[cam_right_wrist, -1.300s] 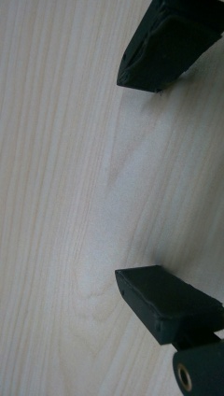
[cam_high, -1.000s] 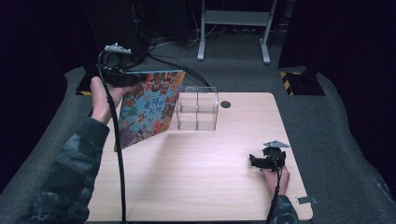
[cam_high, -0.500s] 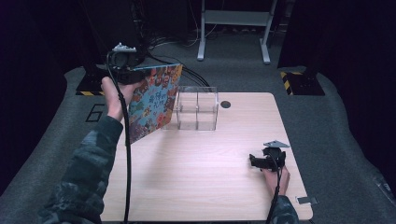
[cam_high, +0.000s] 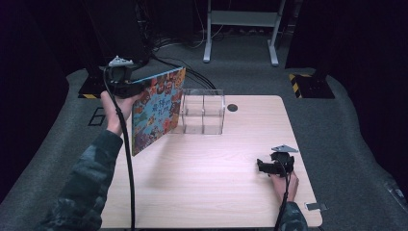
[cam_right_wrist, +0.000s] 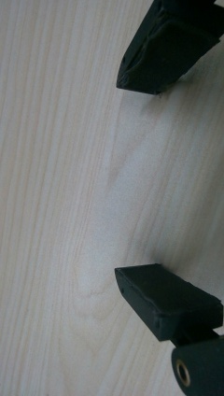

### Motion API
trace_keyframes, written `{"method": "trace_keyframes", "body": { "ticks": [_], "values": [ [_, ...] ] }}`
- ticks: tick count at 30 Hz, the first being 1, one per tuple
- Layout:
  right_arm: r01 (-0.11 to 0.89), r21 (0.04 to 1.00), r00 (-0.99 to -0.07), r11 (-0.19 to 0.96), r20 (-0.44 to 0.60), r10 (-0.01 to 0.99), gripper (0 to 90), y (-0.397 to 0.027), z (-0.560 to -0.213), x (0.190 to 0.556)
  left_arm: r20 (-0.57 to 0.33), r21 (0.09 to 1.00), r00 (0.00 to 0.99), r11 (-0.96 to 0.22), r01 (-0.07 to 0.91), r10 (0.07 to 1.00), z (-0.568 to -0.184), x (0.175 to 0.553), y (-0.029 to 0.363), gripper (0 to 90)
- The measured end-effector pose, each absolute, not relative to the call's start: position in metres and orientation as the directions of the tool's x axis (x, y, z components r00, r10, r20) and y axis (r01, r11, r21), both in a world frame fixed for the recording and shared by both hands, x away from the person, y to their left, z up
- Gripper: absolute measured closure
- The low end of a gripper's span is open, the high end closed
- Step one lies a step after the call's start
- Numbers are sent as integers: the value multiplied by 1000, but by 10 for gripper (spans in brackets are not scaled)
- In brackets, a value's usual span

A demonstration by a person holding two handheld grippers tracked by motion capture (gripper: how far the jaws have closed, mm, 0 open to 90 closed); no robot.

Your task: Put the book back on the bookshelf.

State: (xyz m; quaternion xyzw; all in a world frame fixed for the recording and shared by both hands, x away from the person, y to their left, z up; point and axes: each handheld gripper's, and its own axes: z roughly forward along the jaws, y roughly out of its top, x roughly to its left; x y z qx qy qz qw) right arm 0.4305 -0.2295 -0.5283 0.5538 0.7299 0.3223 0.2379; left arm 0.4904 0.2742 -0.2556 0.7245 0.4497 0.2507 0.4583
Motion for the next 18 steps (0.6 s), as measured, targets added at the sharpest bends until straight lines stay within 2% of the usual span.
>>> {"method": "trace_keyframes", "body": {
  "ticks": [10, 18],
  "values": [
    [659, 731, -269, 177, 9, 963, 83, -229, -528, 430, -29, 881, 491, -210, 424, 870, -272, 450, 292, 801],
    [659, 731, -268, 177, 8, 963, 84, -229, -528, 430, -48, 877, 487, -196, 439, 872, -285, 431, 306, 801]
  ]
}}
